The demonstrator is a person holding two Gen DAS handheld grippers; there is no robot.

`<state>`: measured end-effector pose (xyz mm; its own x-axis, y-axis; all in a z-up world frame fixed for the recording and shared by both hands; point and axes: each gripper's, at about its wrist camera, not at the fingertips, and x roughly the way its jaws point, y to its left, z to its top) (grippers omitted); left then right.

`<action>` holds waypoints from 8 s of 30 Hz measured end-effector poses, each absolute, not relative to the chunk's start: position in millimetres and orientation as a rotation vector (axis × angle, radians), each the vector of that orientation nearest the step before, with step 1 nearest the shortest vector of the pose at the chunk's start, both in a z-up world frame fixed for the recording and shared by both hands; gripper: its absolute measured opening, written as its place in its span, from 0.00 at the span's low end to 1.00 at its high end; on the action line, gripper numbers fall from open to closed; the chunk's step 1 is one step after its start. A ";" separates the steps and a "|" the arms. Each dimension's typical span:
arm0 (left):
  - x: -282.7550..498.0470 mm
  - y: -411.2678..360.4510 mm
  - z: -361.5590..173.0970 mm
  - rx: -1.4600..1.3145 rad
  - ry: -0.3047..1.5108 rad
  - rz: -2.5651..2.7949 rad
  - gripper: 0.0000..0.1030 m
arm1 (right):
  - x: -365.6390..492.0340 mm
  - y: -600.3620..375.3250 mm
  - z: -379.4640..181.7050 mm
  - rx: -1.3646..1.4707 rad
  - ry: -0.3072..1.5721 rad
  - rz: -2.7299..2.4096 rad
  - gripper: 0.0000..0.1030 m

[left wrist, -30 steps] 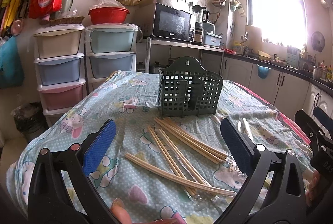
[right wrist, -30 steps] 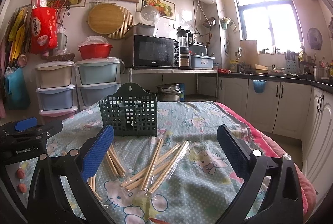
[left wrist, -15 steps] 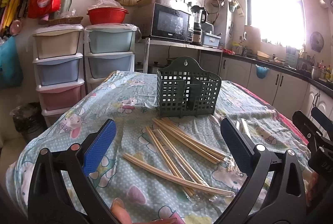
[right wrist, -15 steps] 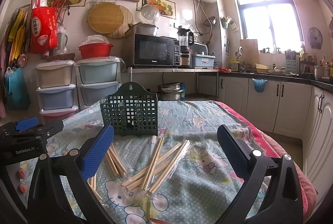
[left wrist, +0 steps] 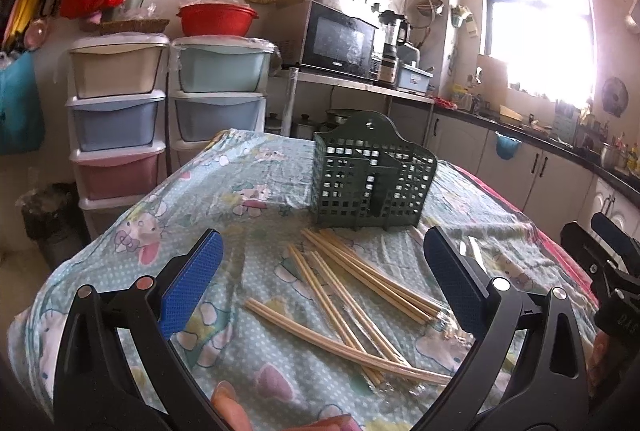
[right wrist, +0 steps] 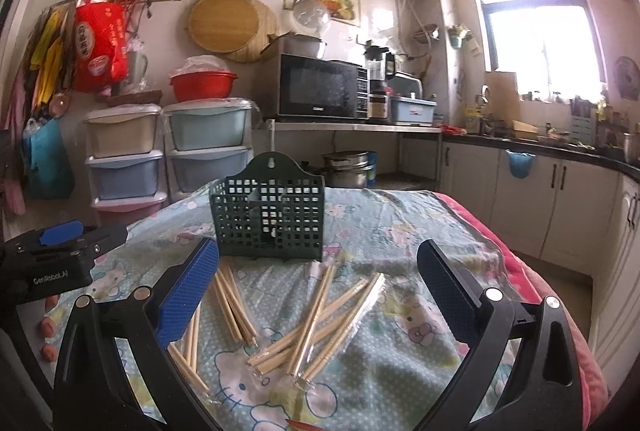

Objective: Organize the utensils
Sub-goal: 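Lower the left tool onto a wooden chopstick and close it while the right tool approaches another, then close the right tool on a wooden chopstick while the left tool lifts its chopstick, then raise both held chopsticks and carry them over the green caddy, then lower both chopsticks into the caddy slots and open both tools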

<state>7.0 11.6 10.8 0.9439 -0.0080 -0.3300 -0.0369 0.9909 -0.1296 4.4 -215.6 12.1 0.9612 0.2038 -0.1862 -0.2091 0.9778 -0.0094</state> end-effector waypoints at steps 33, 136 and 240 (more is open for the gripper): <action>117.2 31.1 39.5 -0.170 0.519 -0.081 0.90 | 126.7 -225.5 46.5 0.121 0.488 0.299 0.94; 165.3 28.2 106.2 -0.279 0.544 -0.508 0.00 | 172.8 -235.3 83.4 0.223 0.573 0.538 0.05; 208.4 44.7 113.8 -0.205 0.394 -0.255 0.74 | 229.4 -222.4 88.6 0.136 0.311 0.235 0.73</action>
